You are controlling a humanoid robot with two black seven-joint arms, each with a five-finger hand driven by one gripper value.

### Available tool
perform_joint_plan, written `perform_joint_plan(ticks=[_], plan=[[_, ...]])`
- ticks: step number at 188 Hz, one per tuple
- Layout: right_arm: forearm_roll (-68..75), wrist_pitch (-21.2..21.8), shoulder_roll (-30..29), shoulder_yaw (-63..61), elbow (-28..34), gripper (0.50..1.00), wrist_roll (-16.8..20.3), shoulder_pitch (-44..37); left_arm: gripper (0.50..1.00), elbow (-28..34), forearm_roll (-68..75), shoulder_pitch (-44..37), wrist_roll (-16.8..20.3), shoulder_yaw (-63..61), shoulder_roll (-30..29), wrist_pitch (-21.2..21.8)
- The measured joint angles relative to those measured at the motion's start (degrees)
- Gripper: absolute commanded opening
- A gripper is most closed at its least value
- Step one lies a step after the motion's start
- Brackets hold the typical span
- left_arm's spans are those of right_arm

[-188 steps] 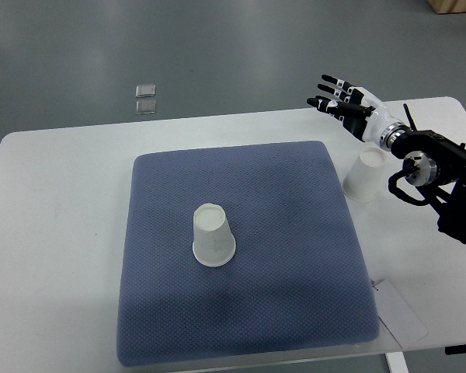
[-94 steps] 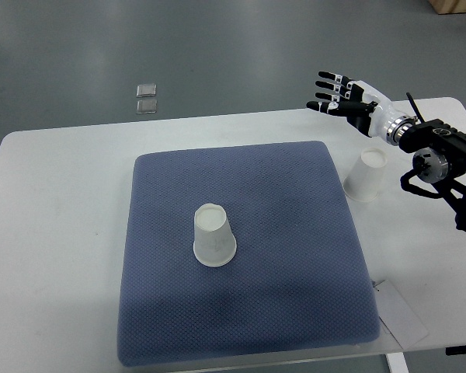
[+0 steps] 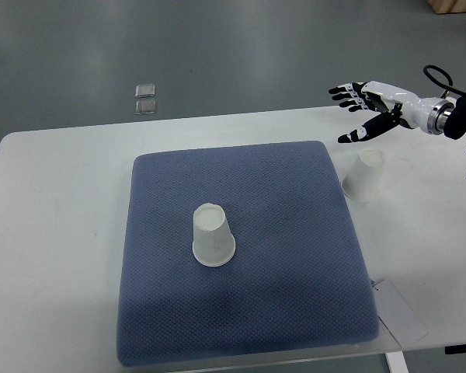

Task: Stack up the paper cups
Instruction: 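Lower the right hand over the white paper cup beside the mat, then close the right hand around the cup and lift it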

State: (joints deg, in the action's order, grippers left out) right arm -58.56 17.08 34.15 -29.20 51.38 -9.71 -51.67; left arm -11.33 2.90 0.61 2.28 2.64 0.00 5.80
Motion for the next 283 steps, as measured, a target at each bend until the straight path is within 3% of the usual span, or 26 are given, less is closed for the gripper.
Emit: perform_joint_plan(ticks=[68,153,210,283], plan=[[-14.2,-0.2,1.7,3.1,0.6,0.913,-0.7,-0.4,1.000,0.0,0.0,0.0,0.0,0.0,0.0,0.0],[-18.7,-1.0,1.5,6.2,-1.9,0.911,-1.9,0.3,1.000,0.0,0.0,0.0,0.0,0.0,0.0,0.0],[-18.9,-4.2,-0.3,8.9,-3.8,0.907,-2.4,0.6,1.000,0.0,0.0,0.0,0.0,0.0,0.0,0.0],[-19.0,-4.9,-1.7,10.0,-5.6,0.836,-2.7,0.9,1.000,0.0,0.0,0.0,0.0,0.0,0.0,0.0]])
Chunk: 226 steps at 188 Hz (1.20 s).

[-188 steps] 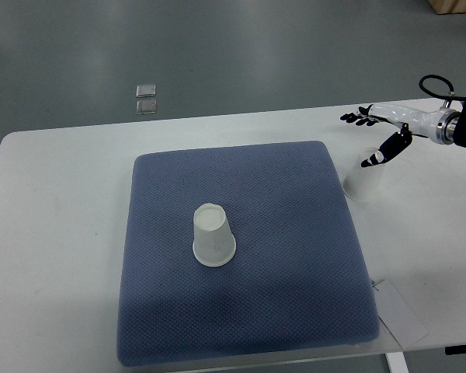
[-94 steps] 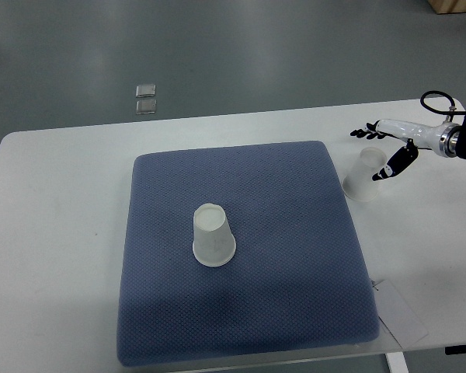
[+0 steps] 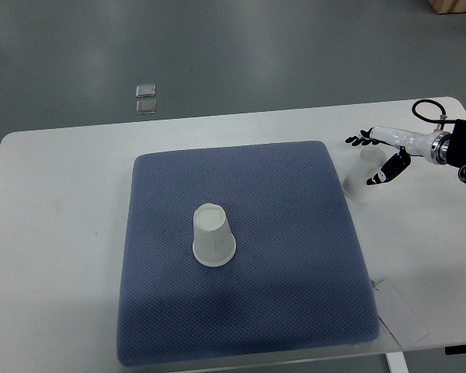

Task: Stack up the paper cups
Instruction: 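Close the right hand around the cup and lift it, then carry the cup with the right hand and lower it onto the upside-down cup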

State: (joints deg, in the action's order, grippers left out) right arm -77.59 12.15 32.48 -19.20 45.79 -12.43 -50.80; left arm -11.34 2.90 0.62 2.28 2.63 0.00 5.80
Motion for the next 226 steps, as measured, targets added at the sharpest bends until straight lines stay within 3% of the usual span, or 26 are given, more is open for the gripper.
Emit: perform_joint_plan(ticks=[50,71,89,94,172,226], plan=[[0.0,0.0,0.0,1.5,-0.3,0.738,-0.1,-0.1,1.000,0.0,0.0,0.0,0.0,0.0,0.0,0.0],[0.0,0.0,0.0,1.5,-0.7,0.637,-0.2,-0.1,1.000,0.0,0.0,0.0,0.0,0.0,0.0,0.0],[0.0,-0.1,0.0,1.5,-0.9,0.509,-0.2,-0.1,1.000,0.0,0.0,0.0,0.0,0.0,0.0,0.0],[0.0,-0.1,0.0,1.5,-0.9,0.500,-0.2,-0.1,1.000,0.0,0.0,0.0,0.0,0.0,0.0,0.0],[1.0,0.6,2.0,0.3,0.5,0.500,-2.1,-5.9,1.000,0.0,0.0,0.0,0.0,0.0,0.0,0.0],[1.6,5.3,6.5,-0.8,10.2,0.500,-3.0,-12.8,1.000,0.0,0.0,0.0,0.0,0.0,0.0,0.0]])
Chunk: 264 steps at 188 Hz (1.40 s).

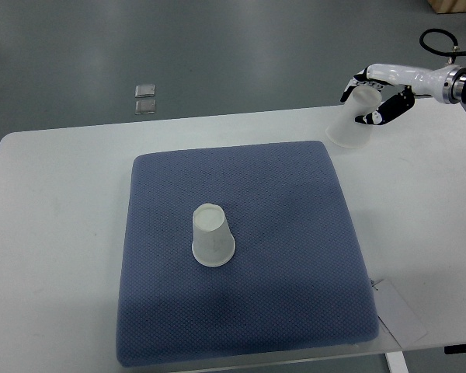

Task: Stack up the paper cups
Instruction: 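Carry the cup with the right hand and lower it onto the upside-down cup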

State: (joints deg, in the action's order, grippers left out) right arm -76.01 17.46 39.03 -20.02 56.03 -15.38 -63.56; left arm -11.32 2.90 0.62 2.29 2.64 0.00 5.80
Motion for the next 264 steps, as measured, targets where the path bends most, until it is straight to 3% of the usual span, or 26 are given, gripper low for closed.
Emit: perform_joint_plan(ticks=[50,127,197,264], plan=[[0.8,1.7,-0.9,-0.5,8.4,0.500,0.0,-3.3,1.000,0.0,0.0,0.0,0.0,0.0,0.0,0.0],[0.8,9.4,-5.8,-0.5,18.5,0.500,0.1,-7.5,1.000,0.0,0.0,0.0,0.0,0.0,0.0,0.0],[0.3,12.3,-13.3,-0.5,20.2,0.500,1.1,-7.9,1.000,0.0,0.0,0.0,0.0,0.0,0.0,0.0],[-1.8,12.6,-15.3,-0.5,20.1,0.500,2.1,-7.5,1.000,0.0,0.0,0.0,0.0,0.0,0.0,0.0]])
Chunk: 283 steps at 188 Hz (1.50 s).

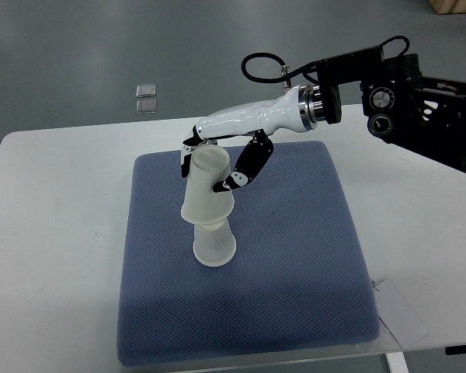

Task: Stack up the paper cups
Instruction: 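Carry the cup with the right hand and lower it onto the upside-down cup, then open the right hand to release the cup on the stack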

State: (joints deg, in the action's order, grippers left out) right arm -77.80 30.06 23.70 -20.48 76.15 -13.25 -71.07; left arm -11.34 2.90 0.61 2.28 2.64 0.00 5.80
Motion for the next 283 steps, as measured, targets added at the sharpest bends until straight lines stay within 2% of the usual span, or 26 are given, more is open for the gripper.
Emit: perform_joint_plan(ticks=[138,156,175,192,212,225,239,259,283], plan=[[-2.0,-1.2,-1.2,0.6,-0.5,0.504,0.1,2.8,1.000,0.0,0.0,0.0,0.0,0.0,0.0,0.0],[-2.0,-1.7,-1.3,0.5,-0.5,0.552,0.1,3.1,1.000,0.0,0.0,0.0,0.0,0.0,0.0,0.0],[-2.0,-3.8,-1.8,0.5,-0.6,0.652,0.1,4.1,1.000,0.0,0.0,0.0,0.0,0.0,0.0,0.0],[-1.9,-5.5,-2.2,0.5,-0.7,0.709,0.5,5.2,1.000,0.0,0.0,0.0,0.0,0.0,0.0,0.0],[-1.8,-6.1,-2.4,0.5,-0.7,0.793,0.9,5.7,1.000,0.0,0.0,0.0,0.0,0.0,0.0,0.0],[-1.7,-5.9,-2.4,0.5,-0.7,0.868,0.9,5.7,1.000,0.0,0.0,0.0,0.0,0.0,0.0,0.0],[-1.7,-5.6,-2.2,0.5,-0.7,0.897,0.9,5.8,1.000,0.0,0.0,0.0,0.0,0.0,0.0,0.0],[-1.6,-4.9,-1.9,0.5,-0.7,0.913,0.9,5.9,1.000,0.0,0.0,0.0,0.0,0.0,0.0,0.0],[-1.6,-3.4,-1.4,0.5,-0.7,0.913,0.9,5.9,1.000,0.0,0.0,0.0,0.0,0.0,0.0,0.0]])
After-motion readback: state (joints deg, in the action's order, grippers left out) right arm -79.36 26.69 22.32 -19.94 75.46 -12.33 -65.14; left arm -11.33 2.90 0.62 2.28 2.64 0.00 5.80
